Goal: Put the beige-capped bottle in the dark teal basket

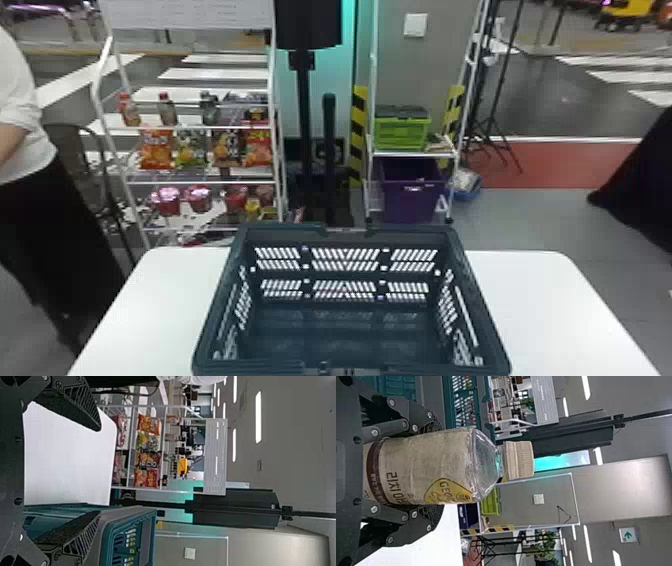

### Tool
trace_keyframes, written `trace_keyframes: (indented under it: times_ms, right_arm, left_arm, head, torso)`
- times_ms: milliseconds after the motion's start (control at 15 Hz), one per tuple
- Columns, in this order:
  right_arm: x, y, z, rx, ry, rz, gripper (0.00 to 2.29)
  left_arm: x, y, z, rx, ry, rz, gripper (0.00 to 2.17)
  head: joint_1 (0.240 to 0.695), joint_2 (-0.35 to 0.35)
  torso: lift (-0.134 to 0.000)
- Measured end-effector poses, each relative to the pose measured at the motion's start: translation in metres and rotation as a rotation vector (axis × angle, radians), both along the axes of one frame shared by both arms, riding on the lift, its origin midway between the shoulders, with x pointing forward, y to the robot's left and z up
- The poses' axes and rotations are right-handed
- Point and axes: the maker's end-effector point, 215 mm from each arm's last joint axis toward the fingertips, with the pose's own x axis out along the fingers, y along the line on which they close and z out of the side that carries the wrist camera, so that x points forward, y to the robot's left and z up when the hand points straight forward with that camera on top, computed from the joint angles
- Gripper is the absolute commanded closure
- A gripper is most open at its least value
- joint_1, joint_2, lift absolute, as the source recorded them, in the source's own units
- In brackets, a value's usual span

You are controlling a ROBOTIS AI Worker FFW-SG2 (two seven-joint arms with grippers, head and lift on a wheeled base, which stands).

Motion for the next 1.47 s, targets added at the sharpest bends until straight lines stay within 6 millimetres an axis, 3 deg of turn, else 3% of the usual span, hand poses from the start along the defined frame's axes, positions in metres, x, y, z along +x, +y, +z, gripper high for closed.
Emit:
trace_keyframes:
  times_ms: [133, 400, 667, 1000, 1467]
  right_arm:
    - [0.002, 0.001, 0.009, 0.001, -0.012, 0.002, 2.29]
    - [0.022, 0.009, 0.046, 0.01, -0.042, 0.022, 2.29]
    - [0.065, 0.023, 0.064, 0.02, 0.03, 0.047, 2.29]
    - [0.124, 0.06, 0.056, -0.006, 0.198, 0.077, 2.29]
    - [0.176, 0.112, 0.026, -0.139, 0.439, 0.175, 2.29]
  left_arm:
    - [0.0, 0.0, 0.0, 0.001, 0.001, -0.001, 0.14]
    - [0.001, 0.0, 0.001, 0.002, 0.001, -0.002, 0.14]
    - [0.0, 0.001, -0.001, 0.003, 0.003, 0.002, 0.14]
    - [-0.006, 0.01, -0.003, 0.005, 0.001, 0.021, 0.14]
    - [-0.017, 0.016, 0.003, -0.006, -0.027, 0.032, 0.14]
  head:
    - [0.499, 0.0]
    - [0.499, 0.0]
    - [0.499, 0.0]
    - [0.499, 0.0]
    - [0.499, 0.0]
  torso:
    - [0.0]
    - [0.0]
    - [0.0]
    - [0.0]
    - [0.0]
